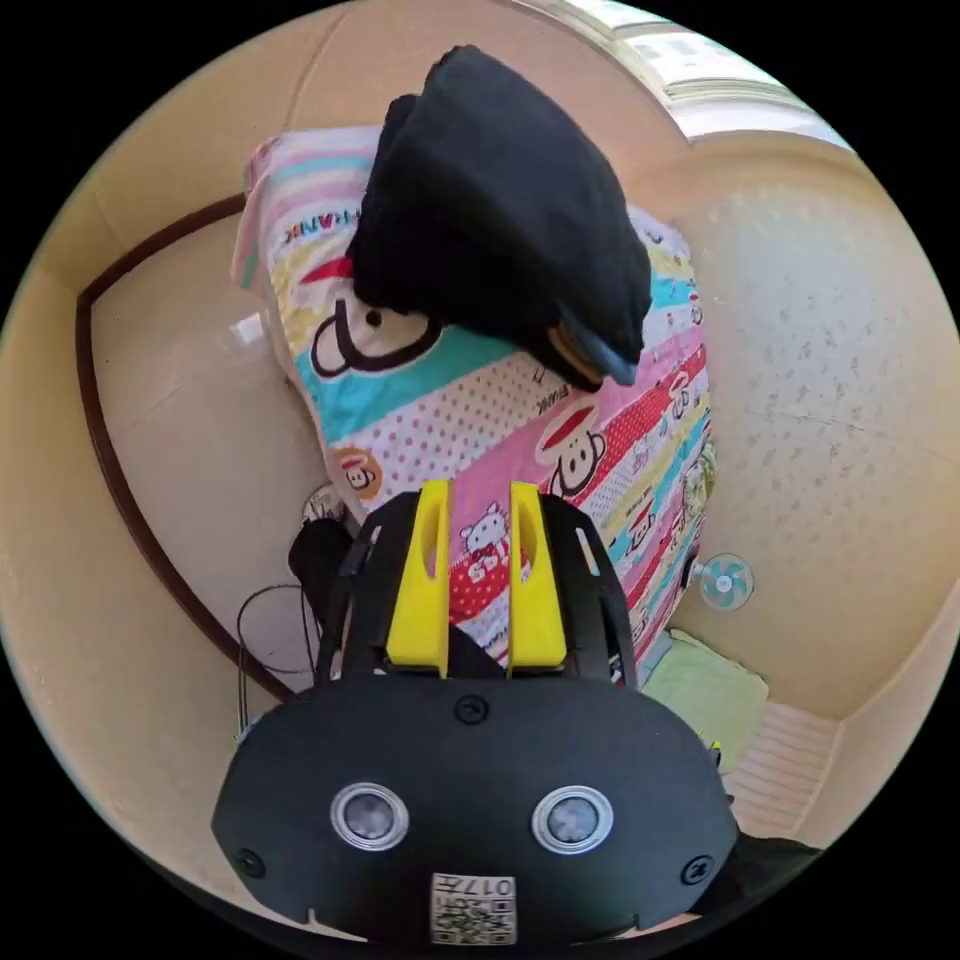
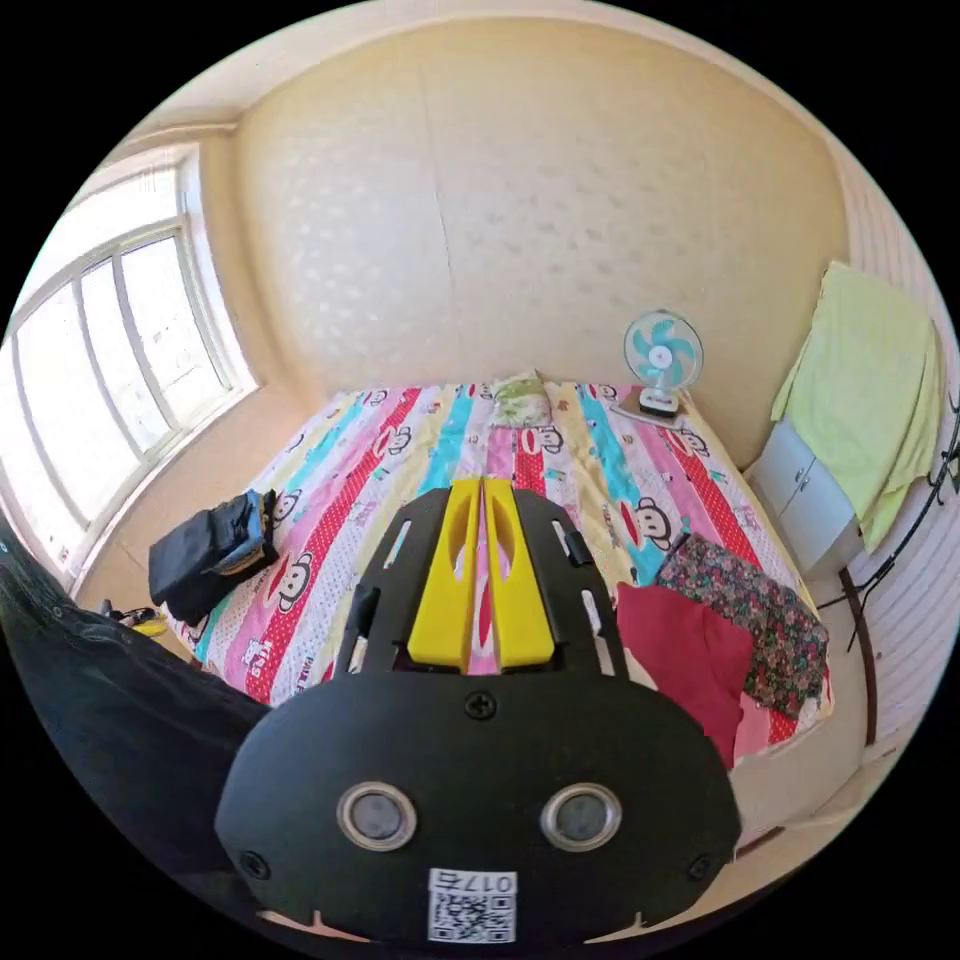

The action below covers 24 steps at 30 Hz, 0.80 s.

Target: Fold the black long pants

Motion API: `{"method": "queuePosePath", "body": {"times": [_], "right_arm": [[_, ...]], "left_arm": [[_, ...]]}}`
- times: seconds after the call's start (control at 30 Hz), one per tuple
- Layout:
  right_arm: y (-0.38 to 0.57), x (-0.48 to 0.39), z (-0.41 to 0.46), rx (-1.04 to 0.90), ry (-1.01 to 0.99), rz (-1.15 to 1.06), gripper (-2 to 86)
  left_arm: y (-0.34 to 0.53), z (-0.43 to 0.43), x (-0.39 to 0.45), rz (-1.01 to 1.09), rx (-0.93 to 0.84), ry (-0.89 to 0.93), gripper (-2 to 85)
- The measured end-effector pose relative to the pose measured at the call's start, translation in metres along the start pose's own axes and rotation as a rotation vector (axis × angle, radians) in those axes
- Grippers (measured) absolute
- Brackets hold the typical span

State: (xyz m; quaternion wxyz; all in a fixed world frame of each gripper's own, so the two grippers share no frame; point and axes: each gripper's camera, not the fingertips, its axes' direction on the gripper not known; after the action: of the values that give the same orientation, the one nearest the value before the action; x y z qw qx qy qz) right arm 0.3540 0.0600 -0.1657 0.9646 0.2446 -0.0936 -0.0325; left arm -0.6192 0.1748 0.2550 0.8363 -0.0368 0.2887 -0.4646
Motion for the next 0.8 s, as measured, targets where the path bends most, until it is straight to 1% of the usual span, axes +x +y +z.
{"method": "queuePosePath", "body": {"times": [0.07, 0.1, 0.17, 0.27, 0.33, 0.43, 0.53, 0.57, 0.6, 0.63, 0.67, 0.7, 0.73, 0.8], "right_arm": [[-0.017, -0.046, -0.036, 0.172, 0.001, -0.02, 0.5], [-0.019, -0.055, -0.045, 0.216, -0.01, -0.016, 0.5], [-0.027, -0.085, -0.077, 0.375, -0.095, -0.012, 0.4], [-0.034, -0.118, -0.106, 0.528, -0.213, -0.033, 0.4], [-0.039, -0.138, -0.117, 0.573, -0.244, -0.052, 0.3], [-0.05, -0.173, -0.133, 0.588, -0.25, -0.056, 0.3], [-0.062, -0.205, -0.152, 0.561, -0.239, -0.079, 0.3], [-0.067, -0.217, -0.161, 0.53, -0.204, -0.094, 0.3], [-0.069, -0.223, -0.166, 0.513, -0.184, -0.099, 0.3], [-0.071, -0.233, -0.178, 0.483, -0.144, -0.11, 0.3], [-0.072, -0.242, -0.191, 0.462, -0.108, -0.122, 0.3], [-0.071, -0.247, -0.198, 0.454, -0.089, -0.126, 0.3], [-0.069, -0.253, -0.212, 0.445, -0.05, -0.125, 0.3], [-0.065, -0.258, -0.231, 0.44, 0.0, -0.108, 0.3]], "left_arm": [[-0.033, -0.033, -0.005, 0.047, 0.07, 0.011, 10.9], [-0.054, -0.053, -0.01, 0.067, 0.11, 0.004, 11.6], [-0.083, -0.076, -0.018, 0.09, 0.165, -0.005, 12.2], [-0.131, -0.082, -0.035, 0.112, 0.154, -0.005, 12.9], [-0.152, -0.068, -0.046, 0.104, 0.11, 0.002, 13.4], [-0.173, -0.037, -0.063, 0.07, 0.04, 0.023, 13.4], [-0.186, -0.016, -0.072, 0.055, 0.014, 0.032, 9.5], [-0.189, -0.017, -0.071, 0.075, 0.028, 0.05, 6.6], [-0.191, -0.022, -0.063, 0.164, 0.059, 0.154, 3.4], [-0.193, -0.027, -0.057, 0.208, 0.073, 0.218, 3.2], [-0.197, -0.037, -0.038, 0.316, 0.089, 0.332, 2.6], [-0.201, -0.048, -0.012, 0.44, 0.09, 0.393, 2.1], [-0.202, -0.051, 0.005, 0.507, 0.085, 0.405, 1.9], [-0.202, -0.052, 0.081, 0.728, 0.068, 0.412, 1.4]]}}
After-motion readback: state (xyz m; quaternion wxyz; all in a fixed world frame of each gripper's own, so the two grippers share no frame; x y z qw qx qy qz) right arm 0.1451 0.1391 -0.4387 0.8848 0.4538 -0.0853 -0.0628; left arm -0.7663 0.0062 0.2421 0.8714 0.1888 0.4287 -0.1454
